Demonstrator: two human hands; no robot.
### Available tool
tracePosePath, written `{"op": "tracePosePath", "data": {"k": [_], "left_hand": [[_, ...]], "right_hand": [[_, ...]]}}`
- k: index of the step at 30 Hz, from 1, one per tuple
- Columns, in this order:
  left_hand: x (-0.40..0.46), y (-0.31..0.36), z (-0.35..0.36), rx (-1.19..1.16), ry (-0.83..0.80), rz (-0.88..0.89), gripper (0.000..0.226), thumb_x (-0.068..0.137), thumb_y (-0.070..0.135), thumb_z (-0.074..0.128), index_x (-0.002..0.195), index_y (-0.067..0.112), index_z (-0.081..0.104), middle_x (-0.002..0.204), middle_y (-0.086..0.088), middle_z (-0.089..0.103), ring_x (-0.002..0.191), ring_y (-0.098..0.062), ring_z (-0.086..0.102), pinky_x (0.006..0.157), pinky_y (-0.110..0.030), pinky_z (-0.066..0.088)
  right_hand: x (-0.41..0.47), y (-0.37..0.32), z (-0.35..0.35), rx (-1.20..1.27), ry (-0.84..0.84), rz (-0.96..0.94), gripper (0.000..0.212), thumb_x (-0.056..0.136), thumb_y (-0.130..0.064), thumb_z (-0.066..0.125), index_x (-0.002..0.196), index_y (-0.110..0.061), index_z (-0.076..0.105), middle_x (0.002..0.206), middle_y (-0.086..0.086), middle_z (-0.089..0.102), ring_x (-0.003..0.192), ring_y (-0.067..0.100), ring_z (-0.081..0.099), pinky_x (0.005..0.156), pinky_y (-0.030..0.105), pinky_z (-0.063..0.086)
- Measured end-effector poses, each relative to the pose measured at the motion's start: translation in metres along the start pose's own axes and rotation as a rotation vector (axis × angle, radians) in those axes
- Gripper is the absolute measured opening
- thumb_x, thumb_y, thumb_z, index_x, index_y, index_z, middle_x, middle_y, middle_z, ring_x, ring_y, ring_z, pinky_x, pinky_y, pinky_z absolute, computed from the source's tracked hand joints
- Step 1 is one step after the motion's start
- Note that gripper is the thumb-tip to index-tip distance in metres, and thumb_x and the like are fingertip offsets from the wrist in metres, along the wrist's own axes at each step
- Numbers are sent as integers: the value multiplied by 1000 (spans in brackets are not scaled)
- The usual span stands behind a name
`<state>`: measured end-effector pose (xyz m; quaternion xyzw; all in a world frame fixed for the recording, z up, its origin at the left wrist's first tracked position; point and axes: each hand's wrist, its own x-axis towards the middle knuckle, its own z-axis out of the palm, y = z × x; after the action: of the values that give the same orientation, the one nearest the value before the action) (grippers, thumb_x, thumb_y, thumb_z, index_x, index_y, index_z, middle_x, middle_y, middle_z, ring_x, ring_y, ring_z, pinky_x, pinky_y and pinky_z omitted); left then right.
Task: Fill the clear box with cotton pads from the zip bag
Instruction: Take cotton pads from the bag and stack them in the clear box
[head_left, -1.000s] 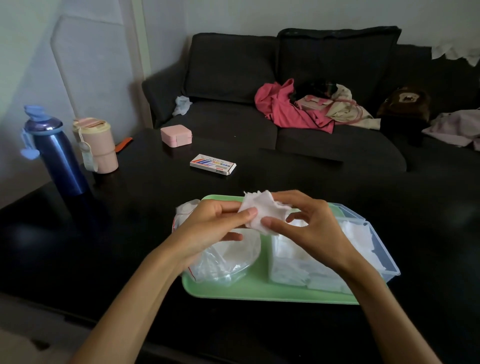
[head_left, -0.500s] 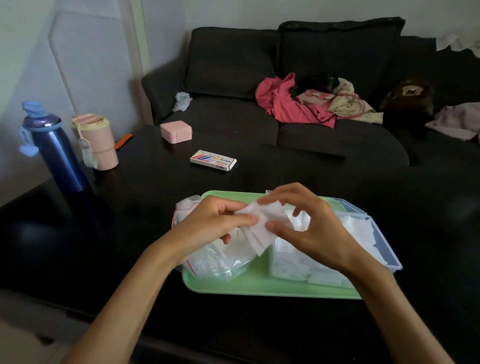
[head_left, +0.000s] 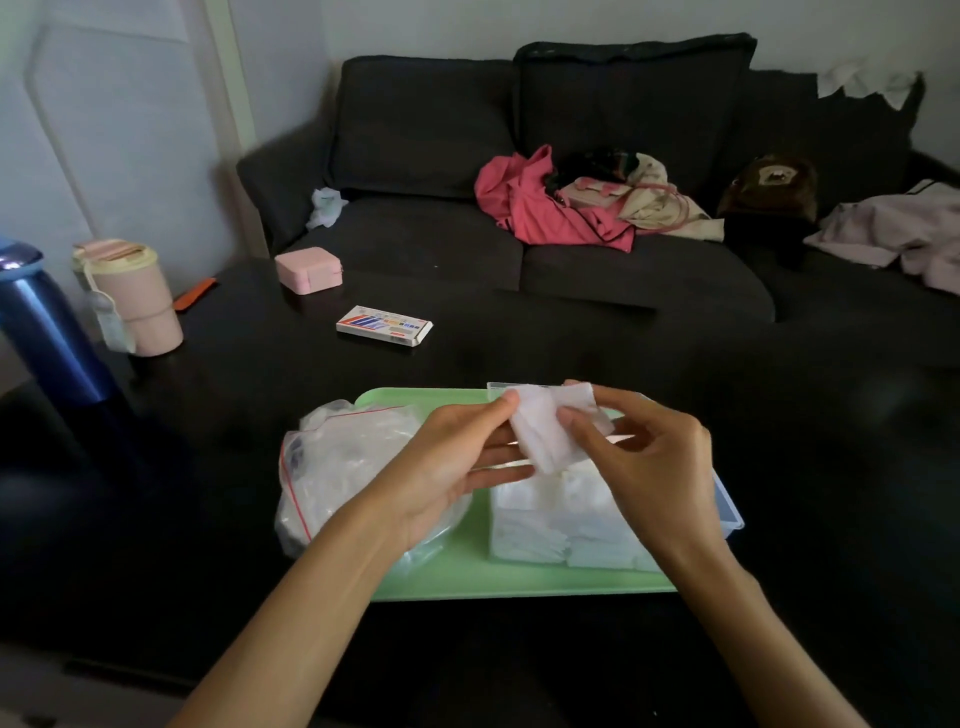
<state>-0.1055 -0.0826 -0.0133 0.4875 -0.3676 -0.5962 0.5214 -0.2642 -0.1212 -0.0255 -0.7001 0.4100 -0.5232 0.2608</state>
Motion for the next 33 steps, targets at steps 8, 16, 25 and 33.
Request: {"op": "tracePosePath", "data": {"k": [8, 16, 25, 33], "left_hand": [[7, -17, 21, 79, 0, 115, 13, 88, 25, 63, 95, 20, 74, 94, 1, 75, 91, -10, 70, 75, -19, 56], [15, -8, 23, 331, -81, 241, 18, 90, 14, 62, 103, 25, 67, 93, 6, 75, 87, -10, 71, 77, -21, 56], [27, -12, 37, 417, -111, 145, 21, 88, 22, 65, 108, 21, 68, 98, 5, 74, 92, -9, 69, 84, -30, 57], [31, -5, 42, 471, -117, 92, 14, 81, 20, 70, 93, 17, 75, 92, 2, 75, 88, -6, 69, 77, -18, 56]], "right_hand": [[3, 8, -13, -219, 60, -175, 10, 75, -17, 78, 79, -23, 71, 78, -13, 62, 72, 7, 55, 61, 9, 37], [14, 18, -32, 106, -225, 264, 35, 75, -40, 71, 108, -33, 61, 99, -10, 62, 83, 4, 61, 61, 14, 49], [12, 33, -52, -326, -168, -213, 33, 75, -31, 76, 102, -41, 59, 109, -22, 46, 101, 1, 47, 79, 9, 40], [8, 36, -62, -507, -143, -347, 36, 74, -41, 76, 107, -35, 66, 112, -13, 54, 94, 5, 50, 75, 27, 46]]}}
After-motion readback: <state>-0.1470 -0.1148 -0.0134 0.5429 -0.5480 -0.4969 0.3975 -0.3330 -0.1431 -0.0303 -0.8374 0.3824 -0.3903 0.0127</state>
